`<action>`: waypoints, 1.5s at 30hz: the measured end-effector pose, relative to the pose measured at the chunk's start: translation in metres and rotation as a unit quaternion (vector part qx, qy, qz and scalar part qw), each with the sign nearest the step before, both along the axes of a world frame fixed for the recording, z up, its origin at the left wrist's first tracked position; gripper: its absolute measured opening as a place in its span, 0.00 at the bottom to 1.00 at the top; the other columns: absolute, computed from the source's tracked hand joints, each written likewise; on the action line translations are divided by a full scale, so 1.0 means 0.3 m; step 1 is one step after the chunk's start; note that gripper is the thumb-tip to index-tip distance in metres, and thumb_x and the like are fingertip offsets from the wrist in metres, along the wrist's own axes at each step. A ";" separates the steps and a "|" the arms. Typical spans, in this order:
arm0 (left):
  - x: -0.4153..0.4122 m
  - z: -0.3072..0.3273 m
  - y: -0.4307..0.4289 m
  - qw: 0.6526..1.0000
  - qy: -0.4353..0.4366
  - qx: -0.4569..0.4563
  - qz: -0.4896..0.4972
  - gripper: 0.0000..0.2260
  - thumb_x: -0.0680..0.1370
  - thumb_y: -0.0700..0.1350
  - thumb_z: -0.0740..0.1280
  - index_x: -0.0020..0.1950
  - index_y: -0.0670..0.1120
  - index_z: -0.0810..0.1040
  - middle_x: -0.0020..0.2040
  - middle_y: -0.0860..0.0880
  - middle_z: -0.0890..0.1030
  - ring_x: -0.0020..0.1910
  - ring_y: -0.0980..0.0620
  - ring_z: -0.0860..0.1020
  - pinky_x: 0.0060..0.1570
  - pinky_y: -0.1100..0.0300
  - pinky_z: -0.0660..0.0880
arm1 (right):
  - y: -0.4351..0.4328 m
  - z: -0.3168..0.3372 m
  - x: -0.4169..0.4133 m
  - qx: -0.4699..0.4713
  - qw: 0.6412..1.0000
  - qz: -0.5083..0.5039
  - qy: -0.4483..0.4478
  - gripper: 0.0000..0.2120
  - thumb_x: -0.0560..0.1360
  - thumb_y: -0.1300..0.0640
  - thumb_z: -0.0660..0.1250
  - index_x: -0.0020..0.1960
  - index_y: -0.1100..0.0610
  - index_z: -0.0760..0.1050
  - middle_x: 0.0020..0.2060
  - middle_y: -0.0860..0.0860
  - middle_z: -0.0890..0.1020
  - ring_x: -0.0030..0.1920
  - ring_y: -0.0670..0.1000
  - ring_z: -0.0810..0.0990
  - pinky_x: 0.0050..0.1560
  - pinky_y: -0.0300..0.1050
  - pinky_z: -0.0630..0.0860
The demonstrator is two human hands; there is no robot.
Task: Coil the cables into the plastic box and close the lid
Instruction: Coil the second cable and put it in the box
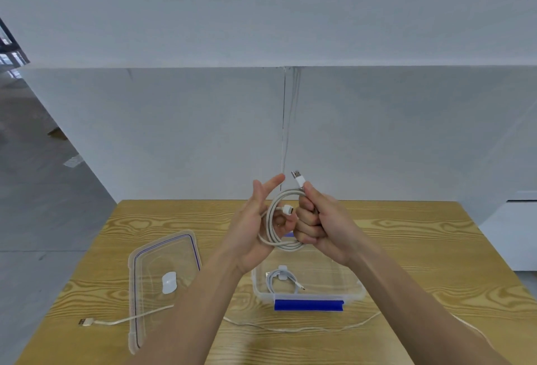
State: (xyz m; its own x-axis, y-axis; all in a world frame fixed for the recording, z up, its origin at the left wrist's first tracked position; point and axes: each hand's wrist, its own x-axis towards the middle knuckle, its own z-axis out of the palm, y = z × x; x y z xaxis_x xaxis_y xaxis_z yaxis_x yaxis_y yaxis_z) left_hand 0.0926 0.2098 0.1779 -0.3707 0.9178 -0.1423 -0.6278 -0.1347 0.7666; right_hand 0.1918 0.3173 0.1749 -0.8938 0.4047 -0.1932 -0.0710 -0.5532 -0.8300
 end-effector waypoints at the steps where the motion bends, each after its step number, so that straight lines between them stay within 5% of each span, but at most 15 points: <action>1: 0.000 -0.004 -0.001 1.000 0.015 -0.001 -0.009 0.23 0.74 0.59 0.58 0.65 0.50 0.73 0.31 0.46 0.77 0.29 0.53 0.76 0.35 0.62 0.78 | -0.003 -0.005 0.000 0.000 1.000 -0.005 -0.006 0.18 0.76 0.46 0.58 0.32 0.55 0.61 0.19 0.46 0.57 0.18 0.45 0.54 0.21 0.38 0.56; 7: -0.031 -0.027 -0.026 0.968 0.250 -0.015 -0.018 0.20 0.72 0.36 0.71 0.62 0.50 0.76 0.41 0.48 0.82 0.43 0.52 0.80 0.46 0.61 0.76 | -0.005 -0.027 0.006 0.007 0.999 -0.027 -0.041 0.21 0.80 0.47 0.55 0.31 0.54 0.63 0.20 0.48 0.56 0.20 0.46 0.53 0.25 0.41 0.55; 11: -0.020 -0.034 -0.007 0.905 0.409 -0.065 0.099 0.11 0.73 0.37 0.70 0.49 0.53 0.82 0.40 0.56 0.84 0.43 0.57 0.81 0.47 0.67 0.74 | -0.019 -0.030 -0.001 0.032 0.998 -0.011 -0.060 0.21 0.81 0.47 0.54 0.31 0.54 0.61 0.21 0.48 0.56 0.22 0.47 0.52 0.25 0.41 0.54; 15: -0.039 -0.082 0.012 0.733 0.653 -0.036 0.186 0.06 0.74 0.47 0.68 0.50 0.51 0.81 0.41 0.64 0.77 0.45 0.63 0.73 0.48 0.71 0.67 | -0.034 -0.038 -0.007 0.023 0.998 -0.022 -0.057 0.21 0.81 0.48 0.53 0.31 0.54 0.61 0.21 0.47 0.56 0.20 0.46 0.53 0.24 0.40 0.55; 19: -0.056 -0.106 0.013 0.699 0.701 -0.032 0.136 0.10 0.75 0.46 0.67 0.56 0.51 0.77 0.40 0.54 0.77 0.42 0.58 0.73 0.43 0.66 0.69 | -0.032 -0.045 0.000 0.031 0.997 -0.022 -0.062 0.21 0.81 0.48 0.53 0.32 0.54 0.62 0.21 0.47 0.56 0.21 0.46 0.53 0.24 0.40 0.55; 24: -0.062 -0.154 0.025 0.568 0.785 -0.004 0.247 0.08 0.77 0.45 0.64 0.54 0.46 0.78 0.46 0.46 0.81 0.47 0.49 0.75 0.45 0.60 0.72 | -0.035 -0.056 0.003 0.033 0.996 -0.026 -0.073 0.21 0.81 0.47 0.53 0.32 0.54 0.61 0.22 0.48 0.55 0.22 0.47 0.53 0.25 0.41 0.55; 29: -0.032 -0.108 0.037 0.636 0.732 0.022 0.244 0.08 0.77 0.45 0.65 0.48 0.43 0.82 0.48 0.49 0.82 0.52 0.51 0.73 0.51 0.54 0.72 | -0.057 -0.077 0.000 0.077 0.993 -0.012 -0.092 0.20 0.81 0.47 0.53 0.32 0.53 0.60 0.23 0.49 0.56 0.23 0.48 0.54 0.24 0.40 0.58; 34: -0.027 -0.036 0.035 0.840 0.477 -0.071 0.249 0.03 0.76 0.42 0.68 0.43 0.45 0.80 0.37 0.53 0.78 0.36 0.55 0.75 0.38 0.64 0.71 | -0.057 -0.086 0.008 0.085 0.994 0.010 -0.070 0.20 0.81 0.47 0.53 0.33 0.54 0.59 0.25 0.49 0.55 0.24 0.48 0.53 0.26 0.41 0.59; 36: -0.024 -0.030 0.038 0.885 0.397 -0.100 0.223 0.03 0.76 0.41 0.67 0.45 0.43 0.80 0.38 0.47 0.78 0.35 0.52 0.73 0.35 0.62 0.71 | -0.048 -0.090 0.014 0.067 0.996 0.024 -0.055 0.19 0.81 0.47 0.53 0.34 0.55 0.60 0.25 0.50 0.55 0.24 0.48 0.53 0.26 0.41 0.60; 41: -0.044 -0.071 0.021 0.916 0.360 -0.140 0.105 0.04 0.73 0.39 0.71 0.46 0.45 0.79 0.39 0.48 0.80 0.35 0.54 0.78 0.36 0.62 0.76 | -0.008 -0.141 0.028 -0.013 0.998 0.036 -0.050 0.20 0.80 0.46 0.55 0.36 0.58 0.68 0.23 0.49 0.59 0.22 0.47 0.56 0.25 0.40 0.61; 45: -0.062 -0.118 0.007 0.917 0.352 -0.182 0.032 0.06 0.73 0.36 0.70 0.49 0.44 0.81 0.38 0.44 0.82 0.36 0.50 0.79 0.39 0.63 0.77 | 0.039 -0.184 0.032 0.020 0.997 0.029 -0.070 0.16 0.80 0.51 0.57 0.46 0.62 0.76 0.26 0.52 0.64 0.25 0.48 0.64 0.30 0.43 0.66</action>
